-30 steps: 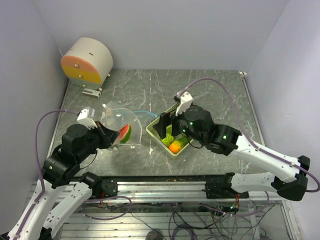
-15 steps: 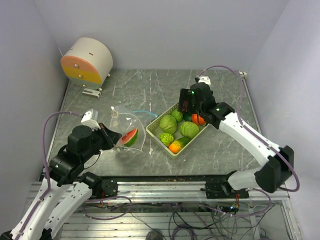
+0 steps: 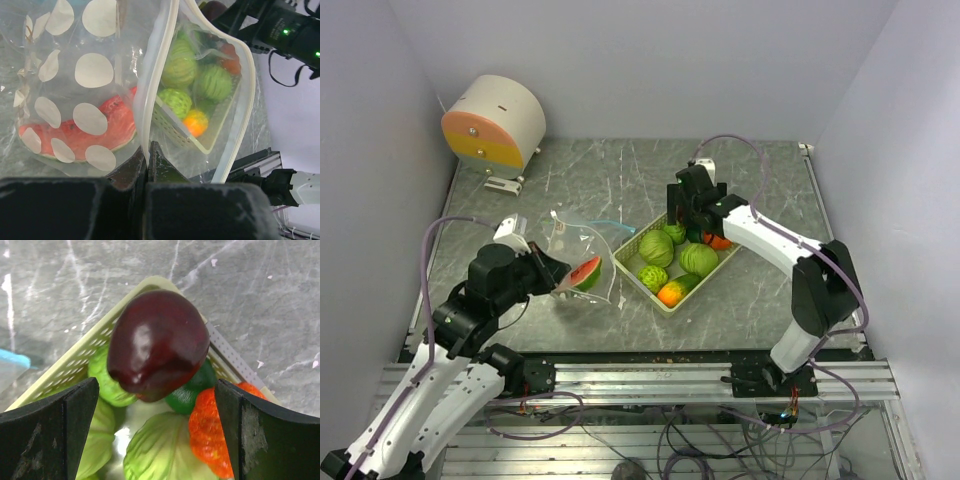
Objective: Place the food in the zip-top bag and seal the zipper
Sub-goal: Pick up the fake fruit from the bin.
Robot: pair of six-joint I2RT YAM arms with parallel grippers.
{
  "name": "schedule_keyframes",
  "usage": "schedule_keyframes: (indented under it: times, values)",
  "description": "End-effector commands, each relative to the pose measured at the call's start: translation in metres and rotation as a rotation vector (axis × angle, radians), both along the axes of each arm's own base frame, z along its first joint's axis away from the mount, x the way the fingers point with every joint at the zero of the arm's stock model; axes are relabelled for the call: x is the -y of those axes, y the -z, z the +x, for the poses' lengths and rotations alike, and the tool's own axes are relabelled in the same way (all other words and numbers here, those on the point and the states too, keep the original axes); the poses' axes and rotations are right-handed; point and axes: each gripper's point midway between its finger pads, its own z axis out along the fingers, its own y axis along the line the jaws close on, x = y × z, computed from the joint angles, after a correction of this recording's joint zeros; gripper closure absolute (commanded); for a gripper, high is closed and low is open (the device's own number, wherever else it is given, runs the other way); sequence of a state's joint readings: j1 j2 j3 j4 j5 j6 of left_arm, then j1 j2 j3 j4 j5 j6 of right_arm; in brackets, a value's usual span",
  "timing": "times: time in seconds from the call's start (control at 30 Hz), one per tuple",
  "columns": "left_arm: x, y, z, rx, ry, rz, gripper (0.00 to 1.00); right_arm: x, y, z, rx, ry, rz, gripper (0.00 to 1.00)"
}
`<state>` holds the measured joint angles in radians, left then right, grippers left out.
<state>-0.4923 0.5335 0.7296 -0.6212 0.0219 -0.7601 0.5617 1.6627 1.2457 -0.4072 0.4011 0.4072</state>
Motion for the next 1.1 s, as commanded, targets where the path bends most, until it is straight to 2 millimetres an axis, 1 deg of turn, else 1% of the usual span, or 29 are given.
schedule_keyframes:
  times: [0.0,0.1,0.23,0.33,0.37,0.4,0.47,0.57,0.63,0.7,0.73,0.77,0.83,0.9,0.93,1.0,1.07]
  values:
    - [0.01,-0.008,0.006,0.04,0.042,-0.025,0.93,0.008,-0.001,0.028,0.062,0.037,-0.051,0.0]
    - [0.011,-0.004,0.006,0.032,0.047,-0.019,0.93,0.003,0.008,0.036,0.059,0.016,-0.029,0.0]
    - [0.009,-0.005,0.006,0.034,0.043,-0.015,0.93,0.001,0.013,0.043,0.068,0.013,-0.007,0.01]
    - [0.007,-0.004,0.004,0.034,0.036,-0.009,0.93,0.001,0.018,0.043,0.063,0.01,-0.008,0.06]
    - [0.006,-0.004,0.004,0.034,0.032,-0.007,0.93,0.001,0.018,0.043,0.062,0.009,-0.009,0.1]
    - [0.005,-0.003,0.004,0.034,0.029,-0.005,0.93,0.001,0.018,0.043,0.062,0.009,-0.008,0.16]
    - [0.005,-0.002,0.004,0.031,0.027,-0.005,0.93,0.002,0.015,0.041,0.064,0.007,-0.003,0.31]
    - [0.006,-0.001,0.004,0.025,0.028,-0.011,0.93,0.004,0.004,0.037,0.082,0.009,0.011,0.49]
    - [0.007,0.0,0.004,0.022,0.031,-0.014,0.93,0.006,-0.007,0.033,0.099,0.015,0.027,0.6]
    - [0.007,0.001,0.005,0.019,0.027,-0.016,0.93,0.006,-0.024,0.027,0.123,0.007,0.05,0.67]
    - [0.007,0.003,0.006,0.017,0.025,-0.016,0.93,0.003,-0.034,0.023,0.133,-0.013,0.074,0.68]
    - [0.007,0.005,0.006,0.014,0.024,-0.015,0.93,0.0,-0.045,0.018,0.141,-0.035,0.098,0.69]
    - [0.008,0.008,0.007,0.008,0.021,-0.014,0.93,-0.016,-0.071,0.003,0.165,-0.123,0.171,0.71]
    - [0.009,0.012,0.009,0.001,0.021,-0.012,0.93,-0.042,-0.101,-0.02,0.201,-0.263,0.263,0.71]
    - [0.009,0.014,0.01,-0.003,0.019,-0.009,0.93,-0.056,-0.121,-0.036,0.226,-0.354,0.321,0.71]
    - [0.01,0.016,0.011,-0.009,0.018,-0.005,0.93,-0.094,-0.15,-0.077,0.243,-0.588,0.445,0.71]
    - [0.011,0.016,0.013,-0.008,0.018,-0.009,0.93,-0.133,-0.178,-0.129,0.261,-0.835,0.548,0.7]
